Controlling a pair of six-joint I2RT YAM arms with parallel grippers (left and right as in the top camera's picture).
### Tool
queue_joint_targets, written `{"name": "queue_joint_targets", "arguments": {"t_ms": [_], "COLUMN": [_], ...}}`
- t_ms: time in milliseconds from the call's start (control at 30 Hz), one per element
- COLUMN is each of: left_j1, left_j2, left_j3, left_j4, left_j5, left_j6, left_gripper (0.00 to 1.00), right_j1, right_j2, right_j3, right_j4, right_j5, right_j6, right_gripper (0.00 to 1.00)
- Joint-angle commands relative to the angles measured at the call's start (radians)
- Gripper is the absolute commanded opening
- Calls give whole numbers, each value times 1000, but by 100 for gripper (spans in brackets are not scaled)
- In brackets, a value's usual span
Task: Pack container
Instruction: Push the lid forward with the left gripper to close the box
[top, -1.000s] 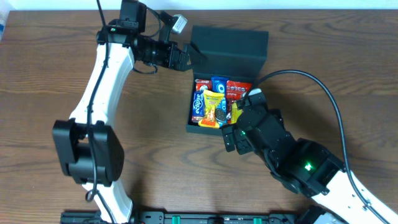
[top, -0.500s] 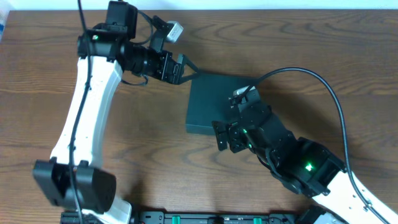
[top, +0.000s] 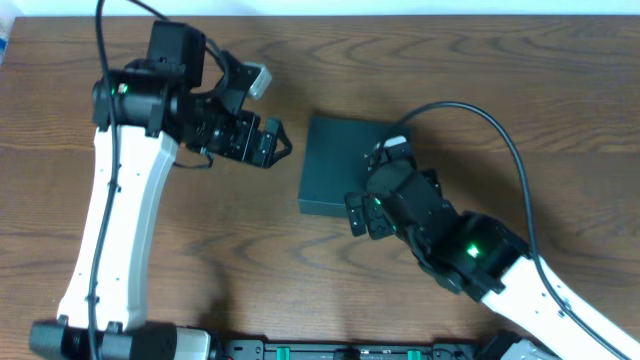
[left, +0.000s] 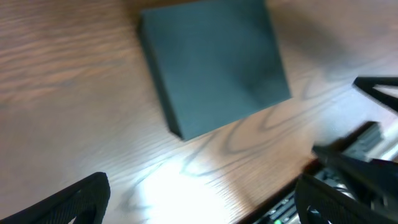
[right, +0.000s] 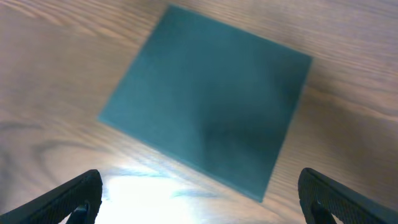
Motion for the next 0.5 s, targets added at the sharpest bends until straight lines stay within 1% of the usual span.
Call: {"name": "queue_joint_targets", "arguments": {"t_ms": [0, 67, 167, 300, 367, 467], "left_j1": [-5, -5, -7, -25, -38, -59], "left_j2": [-82, -136, -222, -296, -311, -309], "left_j3": [-91, -189, -370, -566, -634, -679], "left_j4": [29, 90, 201, 308, 344, 371], "left_j5": [-113, -131, -170, -202, -202, -203], "left_j6": [-66, -101, -188, -277, -300, -306], "left_gripper": [96, 96, 96, 96, 96, 96], "right_j1": [-50, -82, -127, -149, -148, -148], "right_j2": [39, 67, 113, 150, 164, 182], "right_j3": [0, 0, 0, -1, -1, -1], "right_j4": [0, -3, -4, -15, -47, -117], "right_j5": [48, 48, 35, -19, -19, -3], "right_j6": [13, 16, 16, 18, 55, 105], "right_gripper": [99, 99, 99, 99, 99, 99]}}
